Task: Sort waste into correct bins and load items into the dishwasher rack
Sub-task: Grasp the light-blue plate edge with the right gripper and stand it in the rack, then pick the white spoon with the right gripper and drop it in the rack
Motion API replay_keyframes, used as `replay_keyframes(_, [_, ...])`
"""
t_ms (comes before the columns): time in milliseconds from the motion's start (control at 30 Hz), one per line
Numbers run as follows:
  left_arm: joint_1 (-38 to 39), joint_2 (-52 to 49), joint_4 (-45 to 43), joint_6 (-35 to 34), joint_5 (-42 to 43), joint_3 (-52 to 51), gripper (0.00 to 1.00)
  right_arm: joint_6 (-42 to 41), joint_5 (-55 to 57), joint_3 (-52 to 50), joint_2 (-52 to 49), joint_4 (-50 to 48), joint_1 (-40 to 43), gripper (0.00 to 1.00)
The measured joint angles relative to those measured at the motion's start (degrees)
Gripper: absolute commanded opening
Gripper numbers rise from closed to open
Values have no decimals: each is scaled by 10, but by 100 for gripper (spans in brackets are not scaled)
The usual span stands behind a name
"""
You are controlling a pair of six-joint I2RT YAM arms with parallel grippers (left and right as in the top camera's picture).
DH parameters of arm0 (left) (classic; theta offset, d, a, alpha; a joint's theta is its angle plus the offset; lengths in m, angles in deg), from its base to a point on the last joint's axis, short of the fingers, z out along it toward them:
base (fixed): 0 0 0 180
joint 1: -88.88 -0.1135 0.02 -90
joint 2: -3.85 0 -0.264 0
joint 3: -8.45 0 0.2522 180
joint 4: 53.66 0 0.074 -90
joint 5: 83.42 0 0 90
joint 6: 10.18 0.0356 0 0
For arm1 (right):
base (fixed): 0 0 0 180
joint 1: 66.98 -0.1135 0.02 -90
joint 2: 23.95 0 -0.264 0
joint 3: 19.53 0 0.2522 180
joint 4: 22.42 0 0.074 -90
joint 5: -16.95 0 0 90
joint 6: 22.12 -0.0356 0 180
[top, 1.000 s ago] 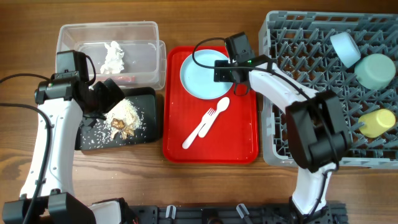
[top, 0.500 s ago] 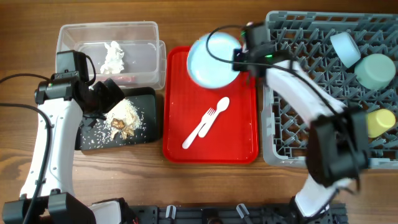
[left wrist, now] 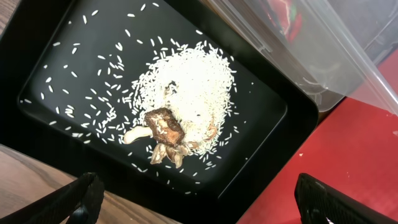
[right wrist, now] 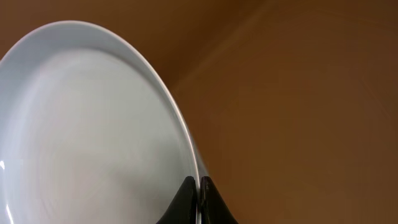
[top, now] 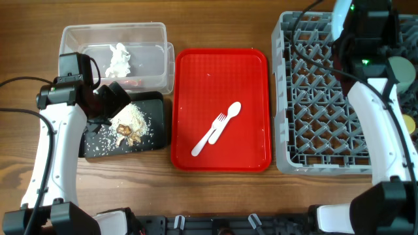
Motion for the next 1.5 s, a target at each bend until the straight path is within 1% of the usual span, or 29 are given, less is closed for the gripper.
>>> replay_keyframes(67, [0, 0, -3, 0, 0, 0, 100, 7, 30, 0, -30, 2, 10, 4])
replay_keyframes(167, [0, 0, -4, 0, 0, 0, 100, 3, 42, 0, -80, 28, 5, 4])
replay_keyframes(300, [0, 0, -4, 0, 0, 0, 100, -17, 42, 0, -104, 46, -16, 4])
replay_keyframes(333, [0, 0, -4, 0, 0, 0, 100, -20, 42, 0, -105, 50, -20, 10])
replay_keyframes(367, [0, 0, -4, 0, 0, 0, 100, -24, 40, 0, -107, 55, -24, 41])
replay_keyframes(400, [0, 0, -4, 0, 0, 0, 100, -32, 29, 0, -107, 69, -28, 56])
replay_keyframes(467, [0, 0, -4, 0, 0, 0, 100, -49, 8, 0, -108, 96, -32, 68])
replay_keyframes(567, [0, 0, -4, 0, 0, 0, 100, -99, -37, 0, -107, 146, -33, 77])
replay_keyframes(633, [0, 0, -4, 0, 0, 0, 100, -130, -101, 0, -93, 179, -33, 77])
replay_keyframes(667, [0, 0, -4, 0, 0, 0, 100, -146, -154, 0, -65, 203, -33, 76])
replay_keyframes(700, [0, 0, -5, 0, 0, 0, 100, -158, -225, -1, -35, 251, -34, 75])
replay_keyframes(733, [0, 0, -6, 0, 0, 0, 100, -169, -289, -1, -8, 275, -36, 75])
replay_keyframes(767, [0, 0, -5, 0, 0, 0, 100, -200, -395, -1, 34, 299, -44, 79])
replay_keyframes(800, [0, 0, -5, 0, 0, 0, 100, -214, -442, 0, 49, 307, -49, 83])
replay_keyframes(833, [0, 0, -4, 0, 0, 0, 100, -251, -518, 2, 57, 335, -60, 86])
replay_keyframes(867, [0, 0, -5, 0, 0, 0, 100, -277, -570, 2, 55, 355, -73, 88])
replay_keyframes(900, [0, 0, -5, 0, 0, 0, 100, -292, -587, 2, 52, 362, -84, 88])
replay_keyframes(967, [0, 0, -5, 0, 0, 0, 100, -361, -608, -7, 41, 371, -131, 89])
replay_keyframes(1000, [0, 0, -5, 0, 0, 0, 100, -394, -605, -15, 36, 372, -152, 89])
replay_keyframes(1067, [0, 0, -5, 0, 0, 0, 100, -505, -569, -45, 11, 375, -206, 89])
replay_keyframes(1133, [0, 0, -5, 0, 0, 0, 100, -583, -536, -63, -37, 370, -260, 87])
replay_keyframes(1233, [0, 0, -4, 0, 0, 0, 100, -644, -516, -64, -113, 366, -311, 70])
replay_keyframes(1300, [0, 0, -4, 0, 0, 0, 100, -682, -510, -65, -156, 364, -322, 59])
replay_keyframes(1367, [0, 0, -2, 0, 0, 0, 100, -717, -504, -65, -194, 343, -322, 56])
replay_keyframes(1500, [0, 0, 2, 0, 0, 0, 100, -751, -472, -65, -216, 339, -322, 54])
